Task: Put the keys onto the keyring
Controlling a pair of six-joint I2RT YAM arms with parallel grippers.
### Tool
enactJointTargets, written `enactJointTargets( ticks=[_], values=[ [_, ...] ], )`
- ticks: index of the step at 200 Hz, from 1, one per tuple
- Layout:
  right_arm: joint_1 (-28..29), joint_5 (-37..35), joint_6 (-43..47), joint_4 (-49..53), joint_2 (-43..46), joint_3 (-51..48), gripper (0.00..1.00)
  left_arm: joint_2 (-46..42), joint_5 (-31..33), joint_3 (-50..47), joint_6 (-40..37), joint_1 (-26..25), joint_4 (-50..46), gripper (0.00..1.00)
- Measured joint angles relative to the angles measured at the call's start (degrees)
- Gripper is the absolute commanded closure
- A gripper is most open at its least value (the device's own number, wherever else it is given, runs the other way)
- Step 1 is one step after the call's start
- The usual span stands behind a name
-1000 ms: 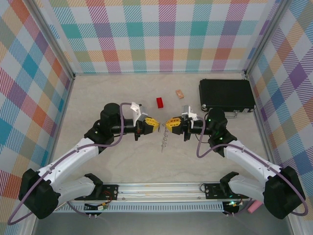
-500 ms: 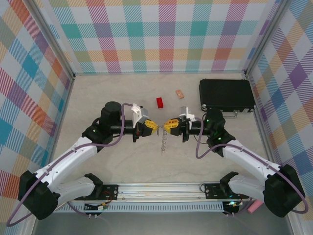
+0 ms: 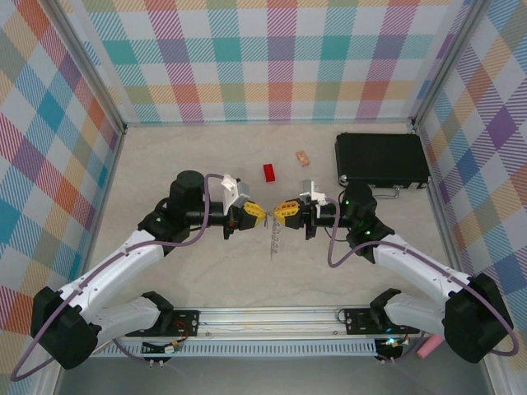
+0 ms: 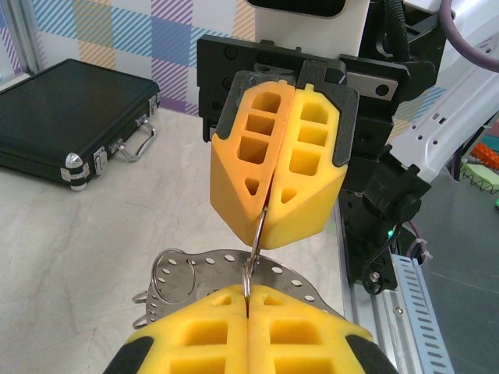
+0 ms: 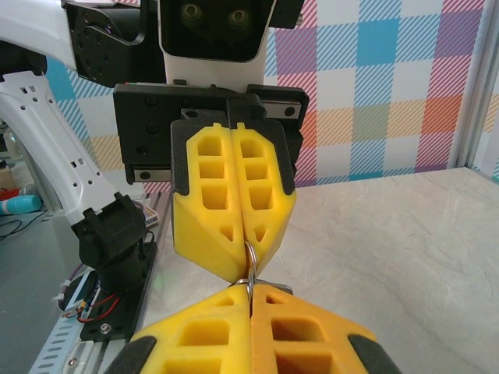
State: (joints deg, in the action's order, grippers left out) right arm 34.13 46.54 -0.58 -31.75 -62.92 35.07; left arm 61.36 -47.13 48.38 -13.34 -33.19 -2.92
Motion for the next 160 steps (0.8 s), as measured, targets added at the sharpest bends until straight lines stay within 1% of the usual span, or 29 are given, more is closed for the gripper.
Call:
enactJointTargets(
  ticks=[160],
  values=[
    [0.3, -2.1, 1.1, 0.0, 0.0, 0.0, 1.0, -0.1, 0.3, 0.0, 0.0, 0.0, 0.0, 1.0]
  ],
)
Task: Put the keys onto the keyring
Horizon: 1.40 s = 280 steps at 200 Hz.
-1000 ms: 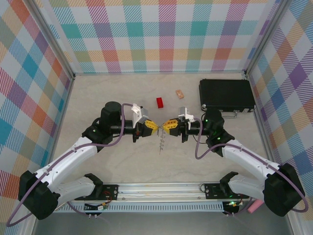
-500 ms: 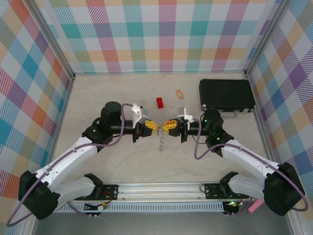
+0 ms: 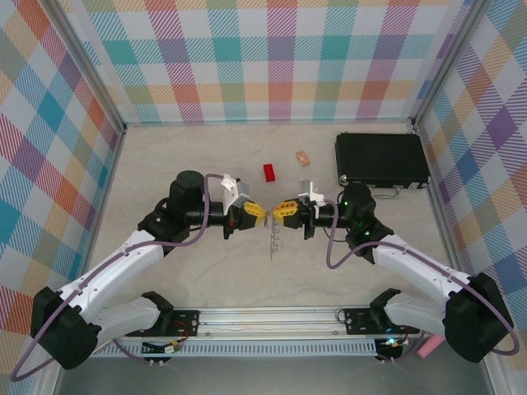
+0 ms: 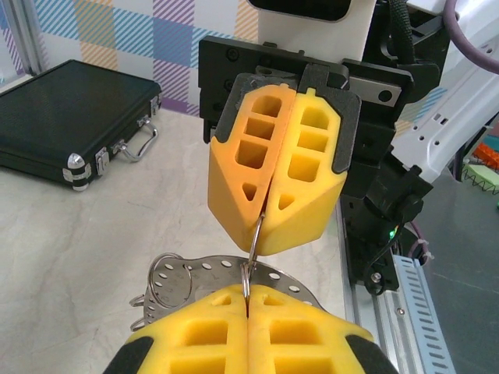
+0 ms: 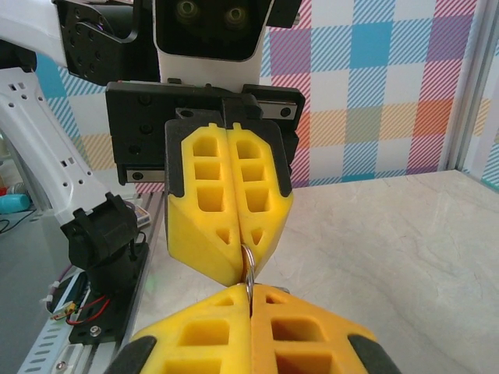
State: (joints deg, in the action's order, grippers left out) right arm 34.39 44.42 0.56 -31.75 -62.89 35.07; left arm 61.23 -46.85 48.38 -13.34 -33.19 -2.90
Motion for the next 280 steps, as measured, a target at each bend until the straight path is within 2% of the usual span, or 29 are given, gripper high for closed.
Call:
enactJointTargets(
  ticks=[90, 280],
  values=[
    [0.1, -2.0, 0.4, 0.4, 0.4, 0.0, 1.0, -1.5, 1.2, 0.0, 0.0, 0.0, 0.0, 1.0],
    [0.1, -0.6, 0.3, 0.6, 0.4, 0.0, 1.0, -1.1, 1.4, 0.0, 0.4, 0.0, 0.1, 1.0]
  ],
)
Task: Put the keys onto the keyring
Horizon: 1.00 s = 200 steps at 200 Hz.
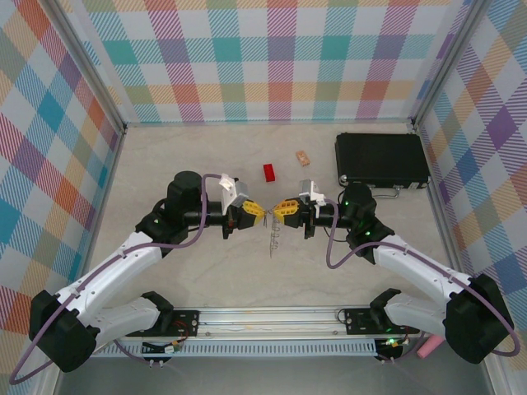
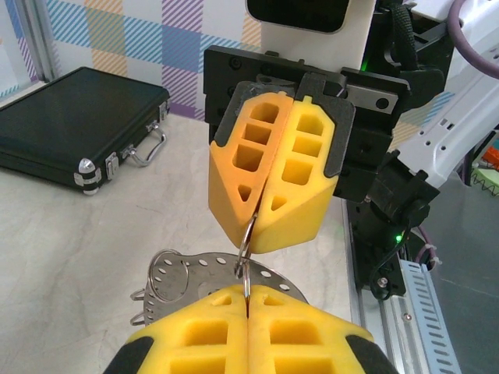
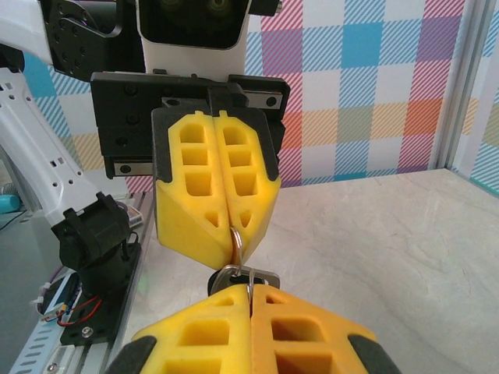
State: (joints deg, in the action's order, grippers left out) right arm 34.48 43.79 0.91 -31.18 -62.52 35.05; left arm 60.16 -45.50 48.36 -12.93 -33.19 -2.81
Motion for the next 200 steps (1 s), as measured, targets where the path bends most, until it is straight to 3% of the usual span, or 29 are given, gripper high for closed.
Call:
enactJointTargets(
  ticks=[200],
  values=[
    [0.0, 0.4, -0.2, -0.3, -0.4, 0.0, 1.0, 0.9, -1.0, -0.1, 0.1, 0.0, 0.2, 1.0]
  ],
)
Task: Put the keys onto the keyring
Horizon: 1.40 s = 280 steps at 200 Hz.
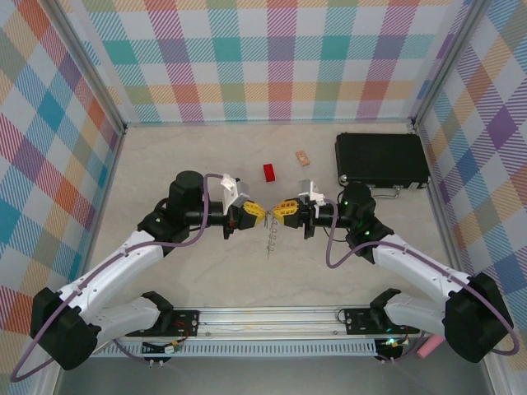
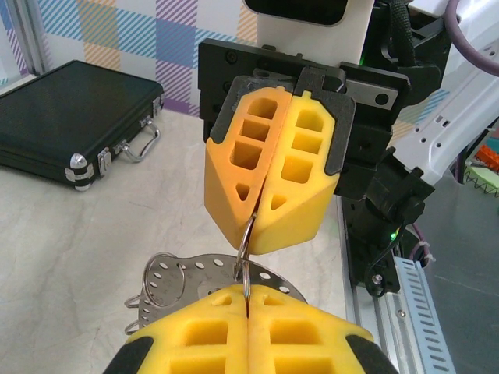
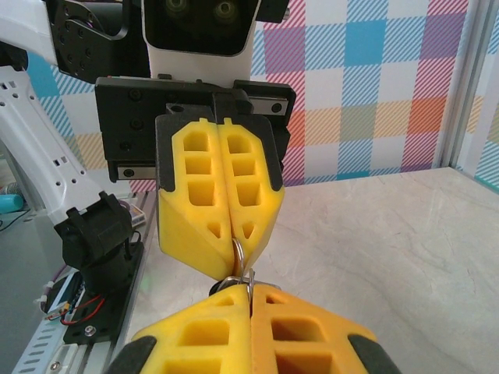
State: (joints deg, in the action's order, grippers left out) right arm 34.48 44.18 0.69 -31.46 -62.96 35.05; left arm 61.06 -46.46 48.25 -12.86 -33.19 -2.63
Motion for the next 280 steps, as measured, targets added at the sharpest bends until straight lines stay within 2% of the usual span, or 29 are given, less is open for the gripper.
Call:
enactJointTargets(
  ticks=[280],
  values=[
    [0.0, -1.7, 0.0, -1.0, 0.7, -0.5, 1.0, -0.4, 1.1, -0.5, 1.3, 0.0, 1.7, 1.0]
  ],
)
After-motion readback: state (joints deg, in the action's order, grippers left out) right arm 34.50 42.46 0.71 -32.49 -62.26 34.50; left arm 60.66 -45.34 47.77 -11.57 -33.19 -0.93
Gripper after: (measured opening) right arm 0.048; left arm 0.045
